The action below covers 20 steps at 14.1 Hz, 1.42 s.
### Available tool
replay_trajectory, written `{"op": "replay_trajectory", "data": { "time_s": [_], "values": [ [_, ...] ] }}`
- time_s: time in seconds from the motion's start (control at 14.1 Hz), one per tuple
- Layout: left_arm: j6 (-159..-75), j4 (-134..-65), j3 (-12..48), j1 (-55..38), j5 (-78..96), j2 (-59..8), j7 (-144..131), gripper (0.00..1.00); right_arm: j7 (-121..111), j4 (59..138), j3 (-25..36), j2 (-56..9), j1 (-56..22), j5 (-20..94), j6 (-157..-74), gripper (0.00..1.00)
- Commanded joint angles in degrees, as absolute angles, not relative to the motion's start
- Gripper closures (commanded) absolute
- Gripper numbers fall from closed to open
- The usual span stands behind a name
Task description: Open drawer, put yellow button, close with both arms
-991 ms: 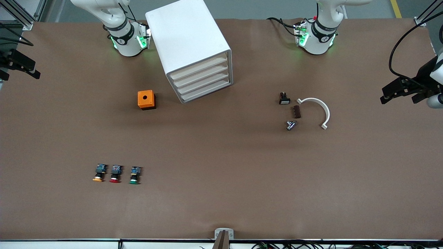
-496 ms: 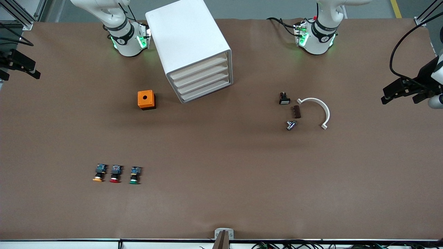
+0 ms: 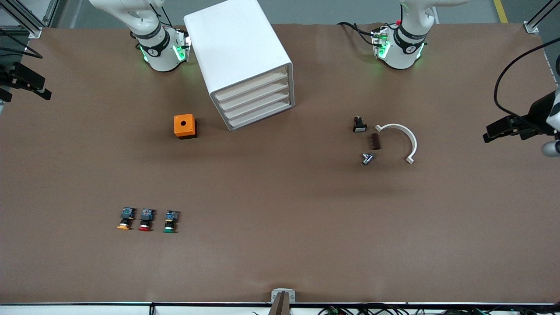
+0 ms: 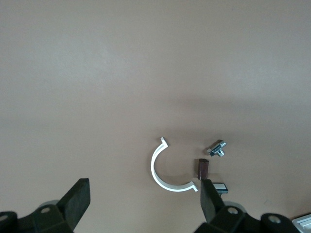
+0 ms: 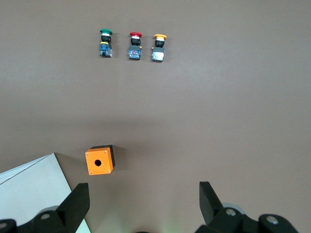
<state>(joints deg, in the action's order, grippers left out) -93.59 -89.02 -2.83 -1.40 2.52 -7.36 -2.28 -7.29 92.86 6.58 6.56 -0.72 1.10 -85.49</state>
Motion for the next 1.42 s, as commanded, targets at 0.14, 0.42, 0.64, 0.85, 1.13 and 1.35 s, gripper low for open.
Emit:
{"op": "replay_trajectory", "data": {
  "time_s": [0.14, 0.42, 0.64, 0.85, 1.13, 1.35],
  "values": [
    [-93.43, -88.77, -1.94, -4.03, 3.16, -13.52, -3.68, 0.00, -7.73, 94.05, 6.33, 8.09, -0.35, 1.14, -85.78, 0.00],
    [-91.06, -87.72, -1.67, -11.32, 5.34, -16.43, -17.71, 0.00, -7.38, 92.29, 6.33, 7.12, -0.18, 0.97, -85.61, 0.00],
    [-82.39, -80.36, -1.67, -14.49, 17.10, -21.60, -32.81, 0.00, -8.08, 91.76, 6.42, 4.23, 0.26, 0.62, -86.39, 0.00],
    [-76.03, -78.75, -1.67, -18.79, 27.57, -23.90, -56.17, 0.00, -8.17, 91.15, 6.33, -4.28, 0.26, 1.58, -90.43, 0.00],
    [-69.45, -78.75, -1.58, -23.89, 38.29, -27.76, -85.01, 0.00, -8.35, 90.53, 6.33, -15.18, 0.44, 0.97, -100.00, 0.00],
    [-69.17, -78.66, -1.58, -27.41, 46.81, -31.54, -103.21, 0.00, -8.26, 90.88, 6.33, -20.02, 0.53, 1.49, -108.43, 0.00]
  ]
}}
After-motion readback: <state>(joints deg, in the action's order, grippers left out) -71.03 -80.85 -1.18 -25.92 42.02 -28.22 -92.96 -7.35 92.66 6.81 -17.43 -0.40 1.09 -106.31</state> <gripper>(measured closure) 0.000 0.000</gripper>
